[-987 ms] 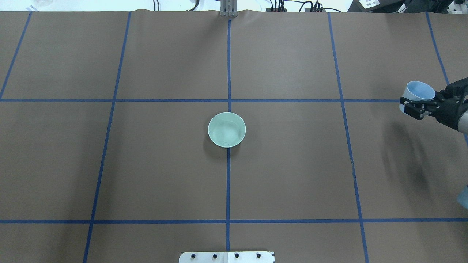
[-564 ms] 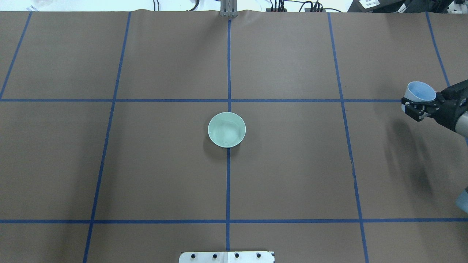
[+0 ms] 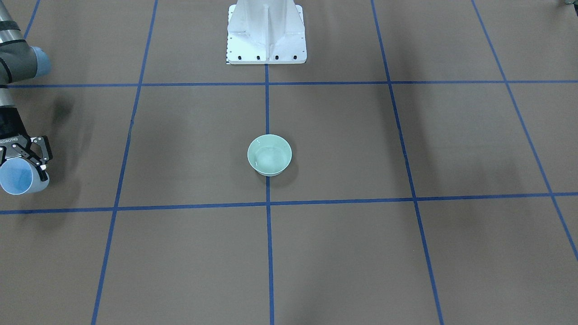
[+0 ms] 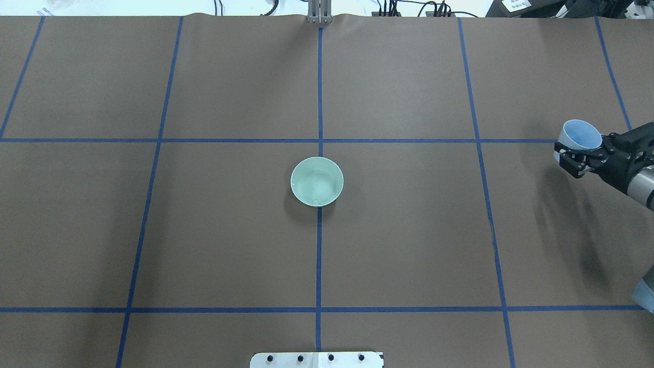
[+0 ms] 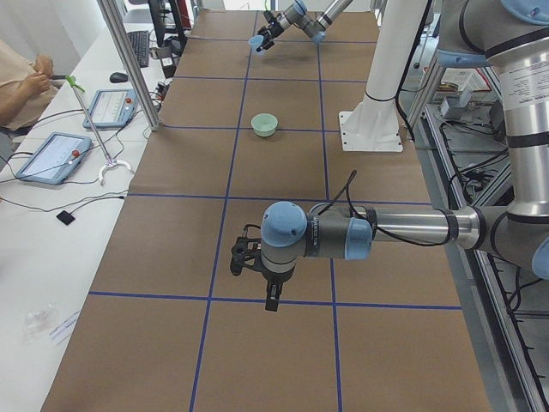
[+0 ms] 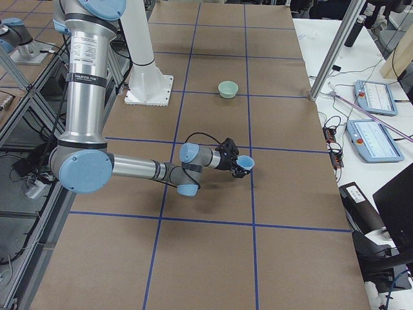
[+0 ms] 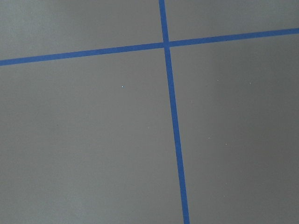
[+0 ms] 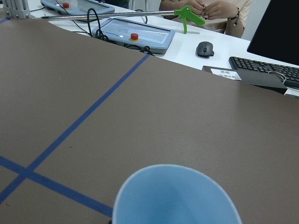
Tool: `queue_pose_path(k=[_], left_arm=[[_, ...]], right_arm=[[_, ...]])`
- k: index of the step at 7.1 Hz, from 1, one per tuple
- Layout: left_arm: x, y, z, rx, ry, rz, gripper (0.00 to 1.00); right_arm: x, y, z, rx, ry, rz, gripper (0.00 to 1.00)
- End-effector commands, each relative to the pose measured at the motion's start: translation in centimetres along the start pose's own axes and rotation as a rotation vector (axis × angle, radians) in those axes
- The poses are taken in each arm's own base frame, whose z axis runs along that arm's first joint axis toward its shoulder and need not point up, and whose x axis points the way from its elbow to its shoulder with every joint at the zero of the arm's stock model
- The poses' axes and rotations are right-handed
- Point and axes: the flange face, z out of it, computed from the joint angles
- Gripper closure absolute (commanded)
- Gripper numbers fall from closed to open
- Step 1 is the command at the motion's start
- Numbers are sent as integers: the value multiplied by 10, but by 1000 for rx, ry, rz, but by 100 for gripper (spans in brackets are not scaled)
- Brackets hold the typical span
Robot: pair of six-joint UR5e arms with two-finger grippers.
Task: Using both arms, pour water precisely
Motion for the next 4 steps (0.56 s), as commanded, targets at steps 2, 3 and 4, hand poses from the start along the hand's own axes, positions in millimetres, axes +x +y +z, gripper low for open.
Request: queue_pose_path(k=[2,3,4], left_arm=[[-1,1,0,-1,0,-3,0],[-1,2,1,-2,0,-2,0],[-1,2,1,-2,0,-2,0]], right_arm=[[-5,12,0,24,4,-1,2],[-6,12,1,28,7,0,1],[-6,12,1,28,9,2,1]])
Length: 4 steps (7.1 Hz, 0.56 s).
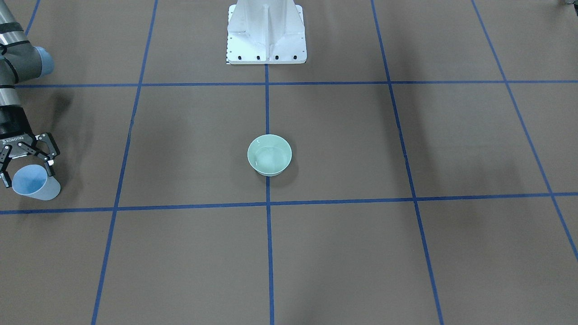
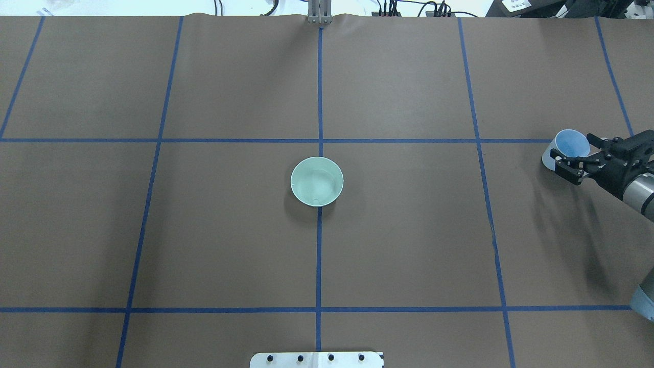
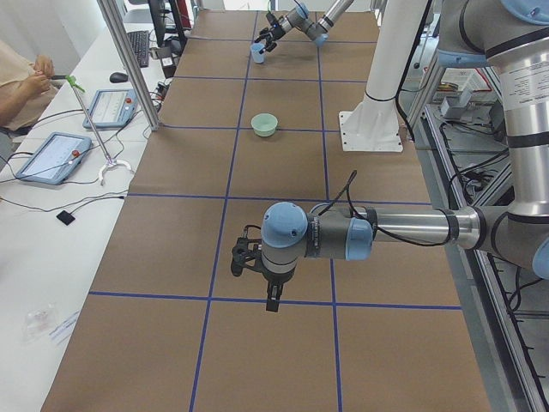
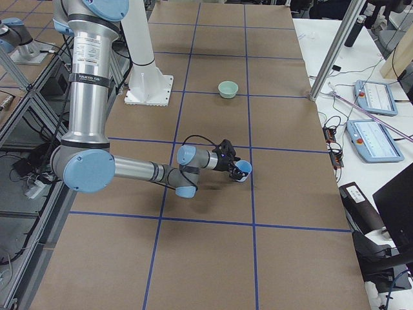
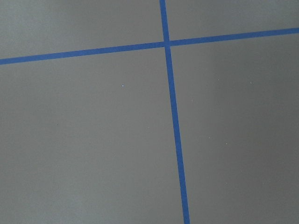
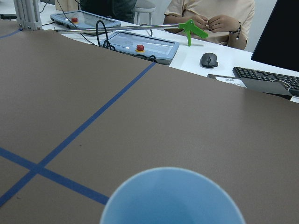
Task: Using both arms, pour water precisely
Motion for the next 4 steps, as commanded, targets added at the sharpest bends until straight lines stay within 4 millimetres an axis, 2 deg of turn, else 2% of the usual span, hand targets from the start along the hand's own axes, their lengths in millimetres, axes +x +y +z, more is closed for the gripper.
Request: queue_pose_path(k=[1,3,4], left_arm=[[0,0,0,0,0,0,0],[0,0,0,0,0,-2,0],[-1,1,0,0,0,-4,0]], right_arm=[[-2,-2,0,7,-2,4,1],[-11,-18,-4,35,-24,12,1],[-10,-33,-9,64,-24,23,1]])
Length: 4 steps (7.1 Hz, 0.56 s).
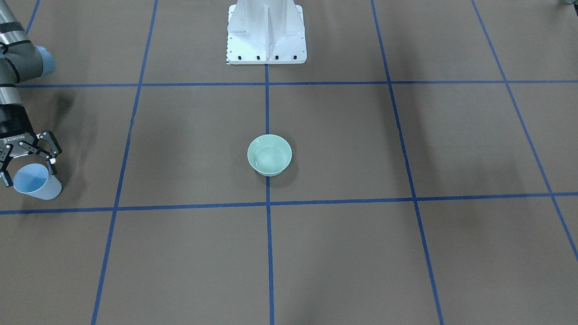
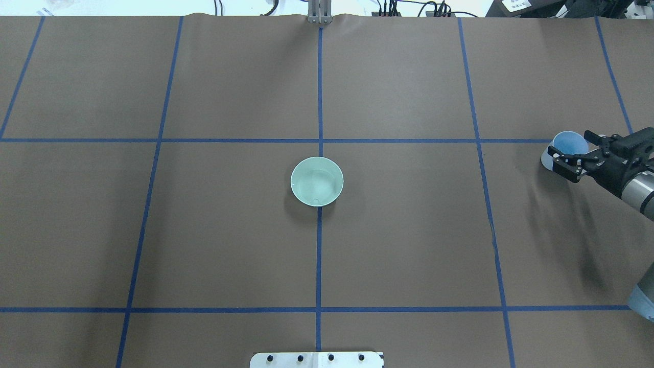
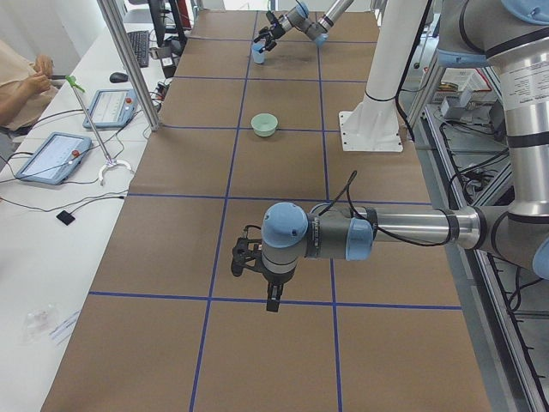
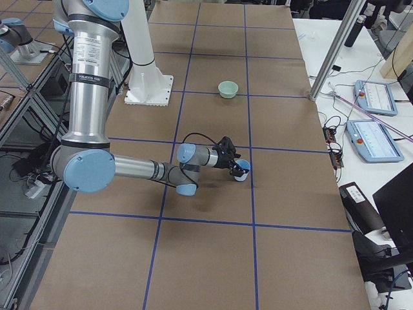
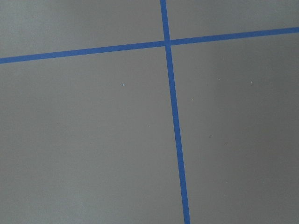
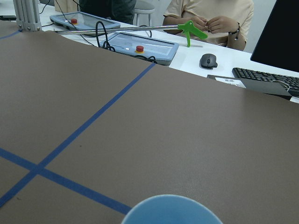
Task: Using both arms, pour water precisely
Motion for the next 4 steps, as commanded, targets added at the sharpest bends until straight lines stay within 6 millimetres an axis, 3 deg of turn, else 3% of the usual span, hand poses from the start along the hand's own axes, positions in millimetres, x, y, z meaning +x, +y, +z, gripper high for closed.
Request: queue_pose_path(k=[1,3,4], left_arm=[[0,1,0,0,0,-2,0],[8,2,-8,9,1,6,0],[12,1,-11,15,12,3,0]], right_arm=[[7,-25,-8,35,-5,18,1],[44,-50,-12,10,-10,42,1],[53,-67,-1,-45,-3,53,1]])
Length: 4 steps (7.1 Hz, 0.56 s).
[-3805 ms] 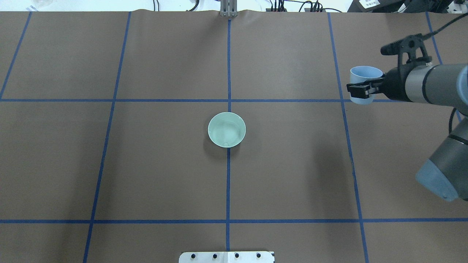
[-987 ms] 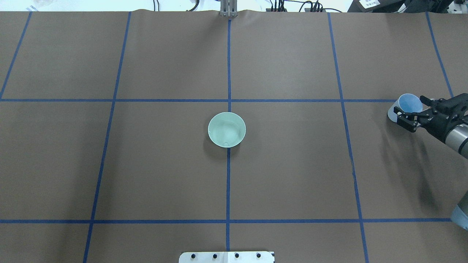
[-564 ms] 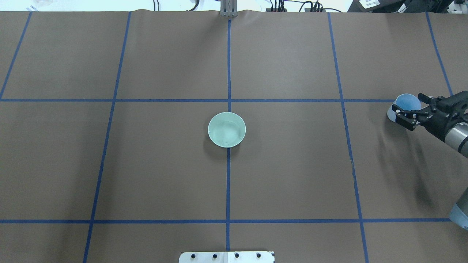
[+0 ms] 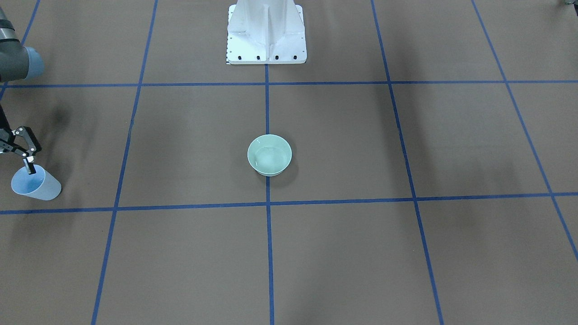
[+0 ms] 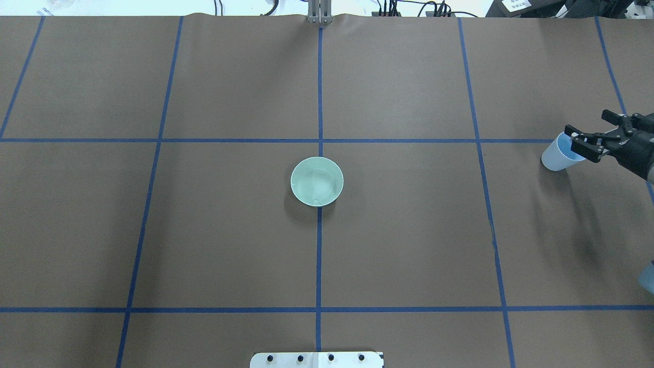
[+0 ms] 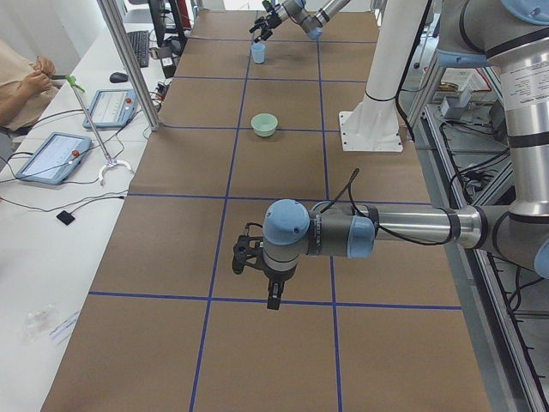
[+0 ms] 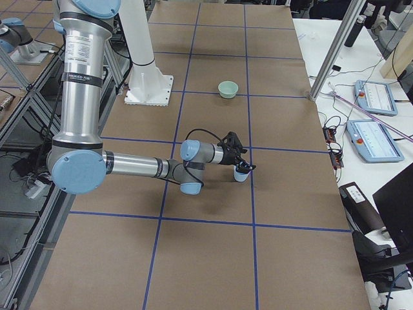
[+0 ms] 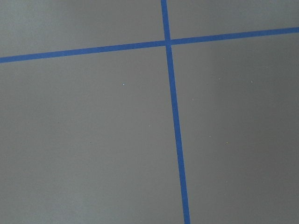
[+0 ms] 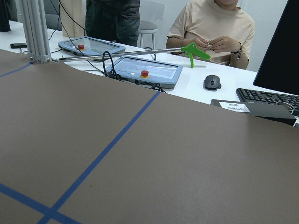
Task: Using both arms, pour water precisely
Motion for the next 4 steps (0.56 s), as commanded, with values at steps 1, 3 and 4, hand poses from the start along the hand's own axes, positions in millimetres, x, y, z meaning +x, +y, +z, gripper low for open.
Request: queue_pose_path(k=[1,3,4], left_arm=[[12,-8,-7,20,42,6,0],[28,-41,-25,60,43,-14,0],[44,-60,-28,68,47,-14,0]], right_arm=[[29,-25,11,-106,35,28,1],[63,-42,10,-307,-13,104,1],[89,-53,-1,-389,-28,168,1]])
